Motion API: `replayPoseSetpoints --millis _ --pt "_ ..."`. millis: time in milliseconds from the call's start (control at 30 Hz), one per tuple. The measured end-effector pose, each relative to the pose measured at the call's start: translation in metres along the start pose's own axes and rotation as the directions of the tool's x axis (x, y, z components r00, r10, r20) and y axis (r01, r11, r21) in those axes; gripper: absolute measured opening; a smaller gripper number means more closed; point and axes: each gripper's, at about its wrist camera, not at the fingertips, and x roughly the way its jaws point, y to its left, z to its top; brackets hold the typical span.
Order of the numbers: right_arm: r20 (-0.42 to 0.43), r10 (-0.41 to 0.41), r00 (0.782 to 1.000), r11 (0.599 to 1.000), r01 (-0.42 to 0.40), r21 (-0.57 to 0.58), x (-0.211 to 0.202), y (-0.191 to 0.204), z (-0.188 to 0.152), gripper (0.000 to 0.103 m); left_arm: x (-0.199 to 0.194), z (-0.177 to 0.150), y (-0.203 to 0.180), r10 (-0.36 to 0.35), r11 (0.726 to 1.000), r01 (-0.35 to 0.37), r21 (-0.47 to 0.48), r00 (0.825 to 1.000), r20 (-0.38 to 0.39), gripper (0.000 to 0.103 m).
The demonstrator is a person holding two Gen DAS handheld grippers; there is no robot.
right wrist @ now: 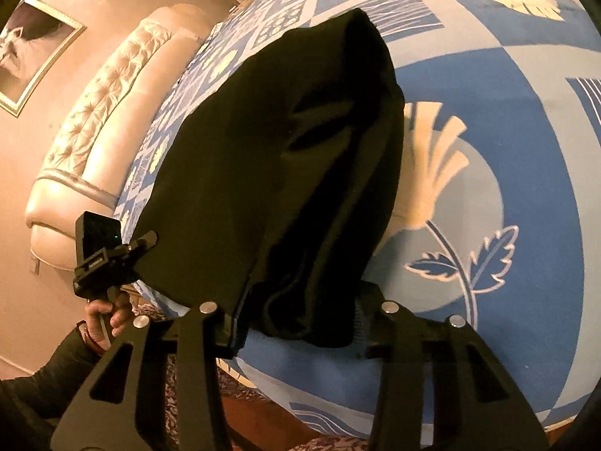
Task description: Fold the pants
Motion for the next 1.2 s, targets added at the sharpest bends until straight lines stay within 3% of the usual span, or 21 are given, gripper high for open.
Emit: replayPoseSetpoints --millis 400,1200 --pt "-0.020 -0.045 0.999 0.994 0.043 -0.102 0.017 0.018 0.011 0.042 -0.021 -0.006 0.016 0.023 0.999 -0.022 -0.032 0.999 0.043 0.026" --pt "-0.032 -0.061 0.998 0.987 0.055 -0.152 0.022 0.029 0.012 0.042 -0.028 -0.011 0.023 0.025 0.998 -0.021 -0.065 0.997 0.069 0.026"
